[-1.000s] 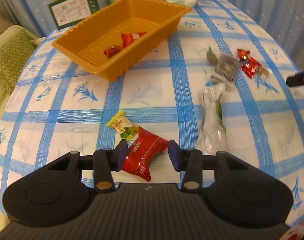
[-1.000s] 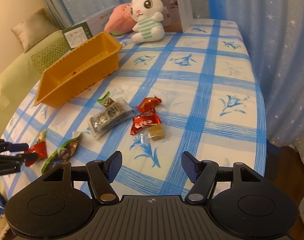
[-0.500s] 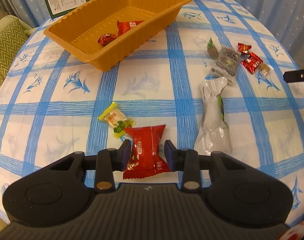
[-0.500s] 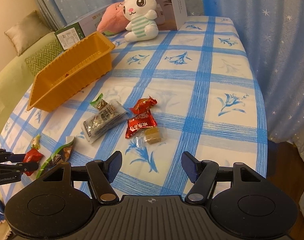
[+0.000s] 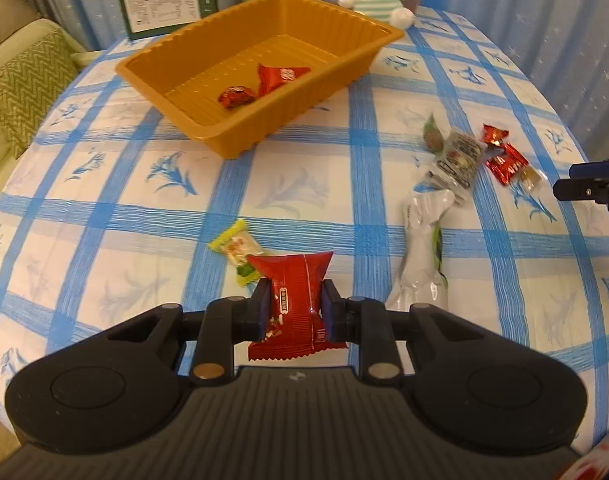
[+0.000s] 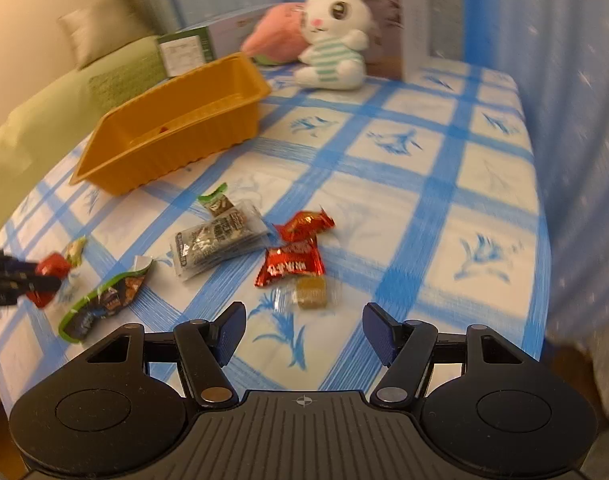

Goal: Organize snacks
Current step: 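Grasp the large red snack bag with the left tool, then grasp the clear caramel packet with the right tool while the left tool holds the red bag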

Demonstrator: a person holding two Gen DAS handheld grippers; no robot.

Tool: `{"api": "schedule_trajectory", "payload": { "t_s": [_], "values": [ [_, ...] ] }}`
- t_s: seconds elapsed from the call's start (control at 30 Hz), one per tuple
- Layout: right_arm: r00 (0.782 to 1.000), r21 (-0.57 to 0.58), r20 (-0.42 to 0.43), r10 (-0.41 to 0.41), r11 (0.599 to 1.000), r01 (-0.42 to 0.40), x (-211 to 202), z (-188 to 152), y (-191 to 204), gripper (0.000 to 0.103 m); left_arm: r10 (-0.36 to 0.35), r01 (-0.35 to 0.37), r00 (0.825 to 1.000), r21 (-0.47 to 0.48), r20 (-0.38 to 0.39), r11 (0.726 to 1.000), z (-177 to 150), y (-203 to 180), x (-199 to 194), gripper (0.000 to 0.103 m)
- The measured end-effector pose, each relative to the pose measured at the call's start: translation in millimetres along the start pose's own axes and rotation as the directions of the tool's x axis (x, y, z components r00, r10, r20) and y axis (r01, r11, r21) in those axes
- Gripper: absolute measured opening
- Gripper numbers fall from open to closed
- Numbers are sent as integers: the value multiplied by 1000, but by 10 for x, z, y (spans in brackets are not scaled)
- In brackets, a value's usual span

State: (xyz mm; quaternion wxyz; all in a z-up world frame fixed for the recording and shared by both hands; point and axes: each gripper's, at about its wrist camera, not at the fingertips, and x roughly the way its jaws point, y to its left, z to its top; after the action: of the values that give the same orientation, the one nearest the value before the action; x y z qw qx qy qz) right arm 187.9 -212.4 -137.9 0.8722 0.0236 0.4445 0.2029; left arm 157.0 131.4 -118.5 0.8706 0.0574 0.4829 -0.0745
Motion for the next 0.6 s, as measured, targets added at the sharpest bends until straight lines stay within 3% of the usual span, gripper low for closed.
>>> {"api": "schedule_trajectory", "payload": {
  "t_s": [0.27, 0.6],
  "values": [
    [998, -130, -3, 67, 989, -67, 226, 165, -73, 64, 40, -39, 999, -62, 10, 997, -4, 103, -104, 24],
    [983, -165, -91, 157, 971, -171, 517, 209, -173, 63, 79, -79, 997, -116, -3, 990, -119, 184, -188, 24]
  ]
}}
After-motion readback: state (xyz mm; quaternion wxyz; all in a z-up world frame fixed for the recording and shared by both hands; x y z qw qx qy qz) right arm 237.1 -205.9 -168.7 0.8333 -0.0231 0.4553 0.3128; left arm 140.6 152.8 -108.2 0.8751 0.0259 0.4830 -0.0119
